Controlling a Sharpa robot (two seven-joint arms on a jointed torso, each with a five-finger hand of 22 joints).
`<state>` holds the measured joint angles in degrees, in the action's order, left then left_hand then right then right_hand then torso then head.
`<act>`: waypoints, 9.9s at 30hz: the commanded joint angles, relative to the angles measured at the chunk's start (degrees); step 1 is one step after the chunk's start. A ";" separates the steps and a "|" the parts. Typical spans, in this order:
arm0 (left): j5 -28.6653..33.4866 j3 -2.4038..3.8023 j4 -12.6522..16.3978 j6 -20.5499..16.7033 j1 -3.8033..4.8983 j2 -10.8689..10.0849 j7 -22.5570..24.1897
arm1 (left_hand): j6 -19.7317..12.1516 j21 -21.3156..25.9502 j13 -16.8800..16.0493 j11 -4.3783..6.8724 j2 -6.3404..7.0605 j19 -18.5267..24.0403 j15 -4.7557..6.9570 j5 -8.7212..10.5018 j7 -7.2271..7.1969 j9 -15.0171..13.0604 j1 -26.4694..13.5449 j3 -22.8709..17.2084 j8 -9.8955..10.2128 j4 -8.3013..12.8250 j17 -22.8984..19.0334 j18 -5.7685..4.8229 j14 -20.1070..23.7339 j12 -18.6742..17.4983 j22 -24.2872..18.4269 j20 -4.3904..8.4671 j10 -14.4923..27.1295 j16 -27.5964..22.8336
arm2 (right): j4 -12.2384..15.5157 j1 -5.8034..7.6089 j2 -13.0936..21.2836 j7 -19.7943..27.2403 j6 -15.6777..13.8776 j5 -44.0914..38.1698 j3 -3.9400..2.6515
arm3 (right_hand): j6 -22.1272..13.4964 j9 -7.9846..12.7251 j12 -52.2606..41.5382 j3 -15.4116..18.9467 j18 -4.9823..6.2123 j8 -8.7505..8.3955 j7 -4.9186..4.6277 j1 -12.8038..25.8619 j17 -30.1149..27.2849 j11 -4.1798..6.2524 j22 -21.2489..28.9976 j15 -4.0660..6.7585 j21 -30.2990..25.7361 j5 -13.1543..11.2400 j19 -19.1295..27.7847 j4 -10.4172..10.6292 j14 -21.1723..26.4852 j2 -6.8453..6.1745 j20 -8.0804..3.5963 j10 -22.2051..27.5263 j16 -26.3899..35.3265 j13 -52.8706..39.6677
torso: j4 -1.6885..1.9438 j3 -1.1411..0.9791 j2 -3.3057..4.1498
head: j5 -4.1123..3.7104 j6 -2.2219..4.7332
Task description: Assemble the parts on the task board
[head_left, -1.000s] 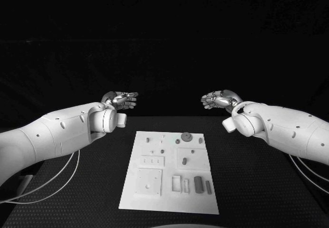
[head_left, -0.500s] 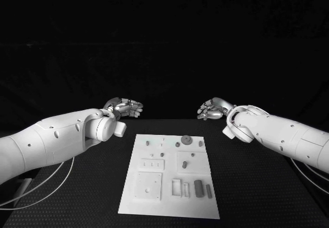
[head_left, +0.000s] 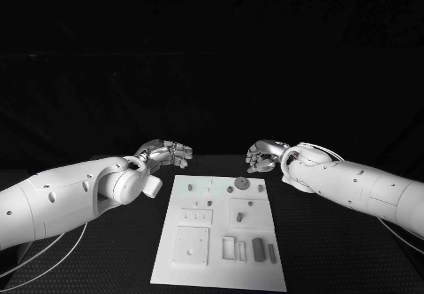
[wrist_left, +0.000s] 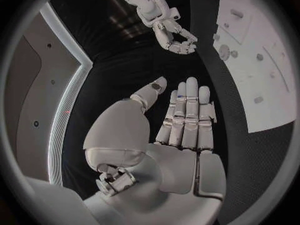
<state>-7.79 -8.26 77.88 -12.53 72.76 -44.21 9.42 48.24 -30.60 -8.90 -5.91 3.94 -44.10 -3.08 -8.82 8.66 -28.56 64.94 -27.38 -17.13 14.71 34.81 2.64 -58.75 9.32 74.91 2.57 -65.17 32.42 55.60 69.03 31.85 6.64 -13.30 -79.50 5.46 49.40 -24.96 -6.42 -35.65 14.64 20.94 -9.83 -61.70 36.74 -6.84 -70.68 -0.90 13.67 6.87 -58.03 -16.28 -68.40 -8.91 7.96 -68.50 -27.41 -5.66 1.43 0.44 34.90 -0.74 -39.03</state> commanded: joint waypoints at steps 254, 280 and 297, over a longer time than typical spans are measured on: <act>0.50 0.27 0.22 0.80 1.49 1.36 0.82 | -0.54 -0.15 -0.19 -0.06 0.06 0.53 -0.16 0.25 0.23 -0.06 -2.21 -0.08 0.52 -0.39 0.04 -0.51 0.02 -1.85 0.77 -0.09 0.03 -0.83 | -2.67 -0.68 -12.03 -11.92 -12.48 -32.34 0.84 | 11.89 -0.69 0.81 -13.95 0.36 1.64 4.45 -5.47 17.99 4.74 -5.54 5.12 25.04 -4.08 -10.87 2.91 -8.33 -3.94 -7.93 -10.52 -21.30 -6.06 | 3.33 2.46 9.99 | -2.50 2.15; 0.50 0.26 -0.19 0.99 1.49 1.85 0.77 | -0.55 -0.17 -0.22 -0.05 0.06 0.54 -0.17 0.27 0.21 -0.08 -2.25 -0.10 0.54 -0.39 0.06 -0.51 0.01 -1.97 0.77 -0.10 0.01 -0.86 | -3.15 -0.73 -13.18 -11.41 -10.51 -31.68 0.84 | 11.55 -0.65 1.27 -14.32 0.36 1.36 4.31 -5.24 17.82 4.59 -5.47 4.97 25.32 -4.09 -10.53 3.12 -8.11 -4.39 -7.94 -10.21 -21.43 -6.14 | 3.40 2.50 10.04 | -2.63 2.04; 0.50 0.26 -0.20 1.02 1.49 1.75 0.60 | -0.57 -0.18 -0.22 -0.05 0.09 0.55 -0.17 0.28 0.20 -0.08 -2.28 -0.09 0.55 -0.38 0.07 -0.51 0.02 -2.02 0.77 -0.10 0.03 -0.87 | -3.67 -0.73 -13.14 -11.65 -9.32 -31.12 0.93 | 10.31 -0.43 2.24 -13.23 0.36 0.62 3.79 -3.50 17.37 4.04 -5.45 4.46 25.54 -4.09 -9.74 3.93 -7.50 -6.10 -7.73 -9.01 -21.29 -6.03 | 3.36 2.43 10.07 | -2.76 1.82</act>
<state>-7.51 -8.06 77.62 -12.14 74.18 -42.55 9.74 48.10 -30.60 -9.04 -5.92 4.07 -43.91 -3.07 -8.82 8.88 -28.58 63.32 -27.23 -16.93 14.56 34.83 2.46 -58.75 7.49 74.93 2.34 -65.19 31.75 52.05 68.78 18.72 -5.04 -25.64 -110.54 6.09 59.92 -25.46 -4.40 -49.17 12.65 21.76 -6.02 -65.16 54.18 -2.86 -74.94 3.45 39.04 2.50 -68.12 -12.39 -76.29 -14.64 0.28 -77.99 -48.61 -11.77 4.74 2.91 44.95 -3.44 -37.14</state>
